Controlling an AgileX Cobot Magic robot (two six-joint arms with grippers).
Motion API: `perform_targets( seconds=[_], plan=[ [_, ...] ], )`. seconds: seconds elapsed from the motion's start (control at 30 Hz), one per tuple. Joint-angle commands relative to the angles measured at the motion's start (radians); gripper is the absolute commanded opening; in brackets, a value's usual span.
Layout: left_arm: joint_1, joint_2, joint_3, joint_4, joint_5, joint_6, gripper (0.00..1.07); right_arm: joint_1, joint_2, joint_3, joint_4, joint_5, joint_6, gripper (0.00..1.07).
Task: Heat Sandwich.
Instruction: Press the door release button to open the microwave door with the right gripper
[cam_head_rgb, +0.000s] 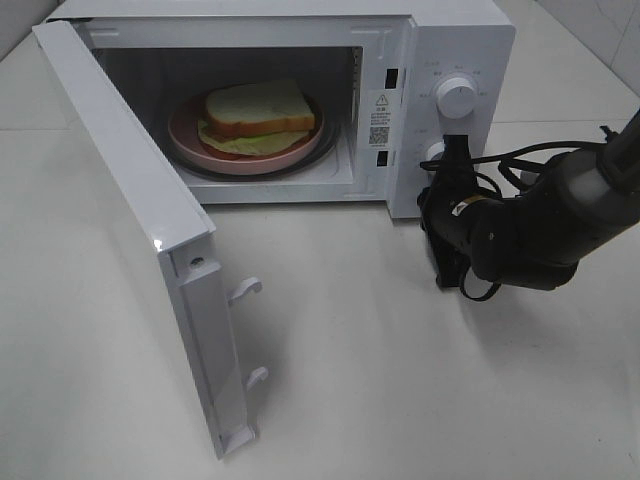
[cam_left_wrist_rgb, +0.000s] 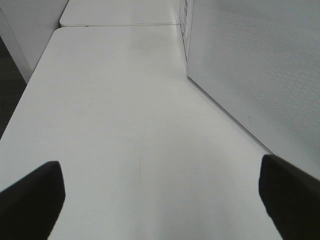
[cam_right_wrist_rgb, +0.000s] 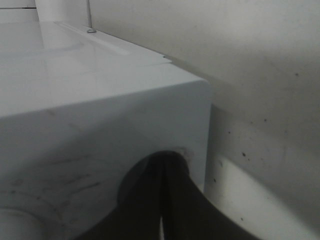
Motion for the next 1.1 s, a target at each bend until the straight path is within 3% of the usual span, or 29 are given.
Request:
perform_targets(
  seconds=[0.03,1.1],
  plan=[
    [0.004,-0.022,0.002,-0.005,-0.007,-0.004,1.01,-0.028,-0.011,-0.064,-0.044,-0.151,-0.004,0.00],
    [0.004,-0.022,0.002,-0.005,-0.007,-0.004,1.01,-0.028,-0.266,0.184,-0.169,0.135,-0.009,0.01]
  ],
)
